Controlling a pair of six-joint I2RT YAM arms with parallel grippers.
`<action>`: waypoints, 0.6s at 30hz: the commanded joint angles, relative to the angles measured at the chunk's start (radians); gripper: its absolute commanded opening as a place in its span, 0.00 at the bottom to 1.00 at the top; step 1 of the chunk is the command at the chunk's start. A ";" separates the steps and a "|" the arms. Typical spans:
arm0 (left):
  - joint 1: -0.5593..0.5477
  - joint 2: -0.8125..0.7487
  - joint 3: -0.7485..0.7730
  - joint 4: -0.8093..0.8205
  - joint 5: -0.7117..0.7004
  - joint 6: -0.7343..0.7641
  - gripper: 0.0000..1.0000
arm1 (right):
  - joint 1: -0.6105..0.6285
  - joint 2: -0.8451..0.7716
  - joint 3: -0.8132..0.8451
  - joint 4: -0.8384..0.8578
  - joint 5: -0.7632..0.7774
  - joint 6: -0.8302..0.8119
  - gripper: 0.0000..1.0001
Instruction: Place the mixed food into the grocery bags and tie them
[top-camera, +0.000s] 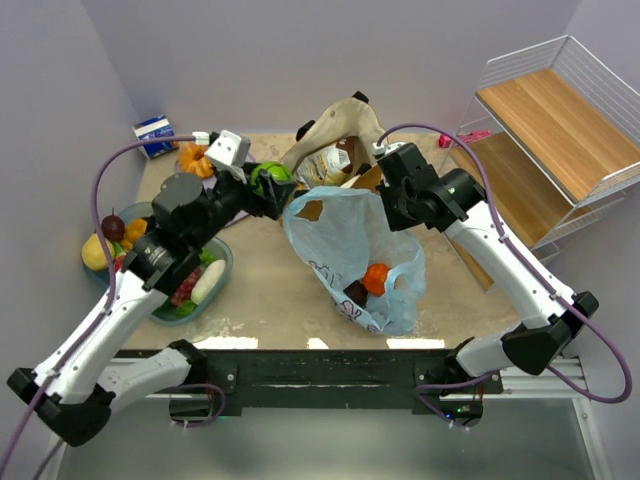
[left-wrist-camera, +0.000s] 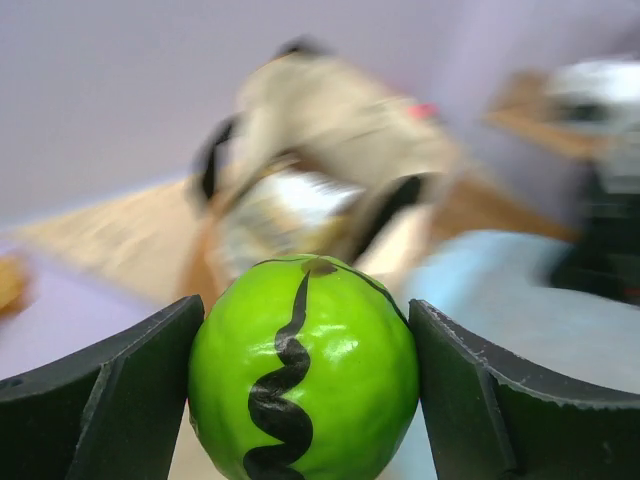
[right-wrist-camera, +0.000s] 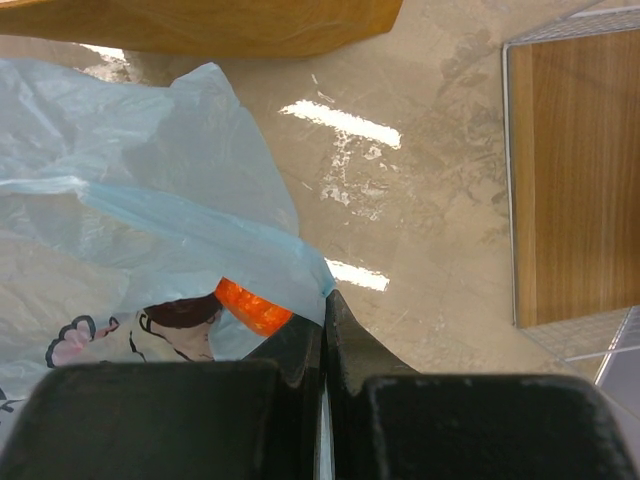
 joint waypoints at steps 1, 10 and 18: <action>-0.283 0.002 0.059 0.213 0.109 -0.082 0.52 | 0.002 -0.008 0.025 -0.003 0.012 -0.007 0.00; -0.515 0.351 0.088 0.214 0.170 -0.067 0.59 | 0.002 -0.031 0.010 -0.009 0.012 0.000 0.00; -0.528 0.382 0.106 0.181 0.130 -0.010 1.00 | 0.002 -0.045 -0.004 -0.012 0.020 0.002 0.00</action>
